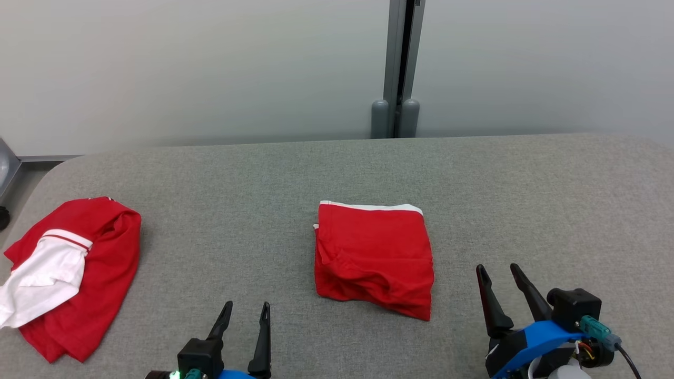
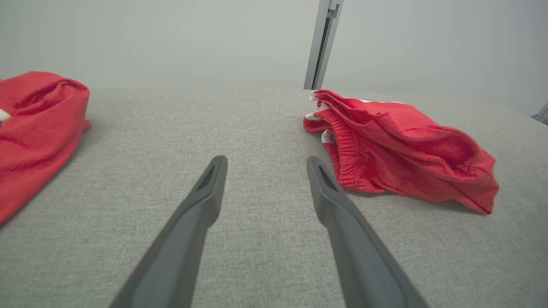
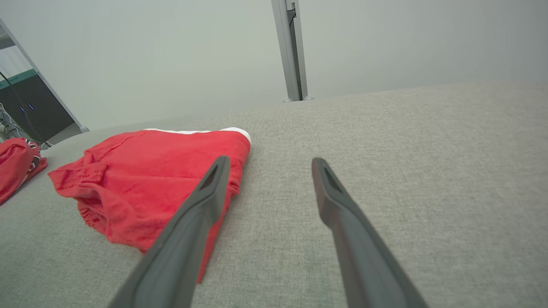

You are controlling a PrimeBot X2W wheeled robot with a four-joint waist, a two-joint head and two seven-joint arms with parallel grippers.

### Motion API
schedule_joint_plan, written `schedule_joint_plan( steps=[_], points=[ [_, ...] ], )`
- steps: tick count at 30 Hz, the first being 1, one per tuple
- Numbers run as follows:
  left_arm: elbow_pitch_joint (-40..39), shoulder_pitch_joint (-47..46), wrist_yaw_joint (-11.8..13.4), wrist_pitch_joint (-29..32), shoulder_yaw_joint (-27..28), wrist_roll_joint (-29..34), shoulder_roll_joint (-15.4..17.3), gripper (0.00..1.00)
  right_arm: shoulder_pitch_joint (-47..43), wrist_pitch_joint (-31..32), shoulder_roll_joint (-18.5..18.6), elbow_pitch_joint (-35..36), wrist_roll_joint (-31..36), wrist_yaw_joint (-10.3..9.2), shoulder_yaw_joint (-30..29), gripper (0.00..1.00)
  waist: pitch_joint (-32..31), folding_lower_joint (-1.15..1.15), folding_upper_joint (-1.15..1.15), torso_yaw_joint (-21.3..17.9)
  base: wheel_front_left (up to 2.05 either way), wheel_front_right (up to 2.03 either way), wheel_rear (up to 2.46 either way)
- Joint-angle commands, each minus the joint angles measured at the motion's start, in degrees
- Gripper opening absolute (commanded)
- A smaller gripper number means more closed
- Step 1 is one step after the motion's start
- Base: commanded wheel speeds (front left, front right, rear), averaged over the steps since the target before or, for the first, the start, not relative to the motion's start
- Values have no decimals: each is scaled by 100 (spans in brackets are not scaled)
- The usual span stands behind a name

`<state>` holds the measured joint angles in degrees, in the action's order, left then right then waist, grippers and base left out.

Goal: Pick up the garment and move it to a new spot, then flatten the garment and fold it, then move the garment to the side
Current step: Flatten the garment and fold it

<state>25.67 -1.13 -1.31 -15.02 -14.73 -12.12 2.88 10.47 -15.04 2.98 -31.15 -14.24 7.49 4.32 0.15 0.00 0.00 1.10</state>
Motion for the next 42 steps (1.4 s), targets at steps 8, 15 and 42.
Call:
schedule_joint_plan(
  steps=[8,15,42],
  points=[
    [-21,-233,-12,-23,-199,-144,2,100,404,-18,-3,-107,10,0,157,0,407,0,0,332,0,0,0],
    [-18,-421,42,-23,-401,-271,1,100,1000,-18,-4,-528,144,0,381,0,790,0,0,724,0,0,0],
    [-156,-689,63,-23,-714,-585,2,100,1700,-17,307,-840,-571,0,3667,0,1038,0,0,1010,0,0,0]
  ],
)
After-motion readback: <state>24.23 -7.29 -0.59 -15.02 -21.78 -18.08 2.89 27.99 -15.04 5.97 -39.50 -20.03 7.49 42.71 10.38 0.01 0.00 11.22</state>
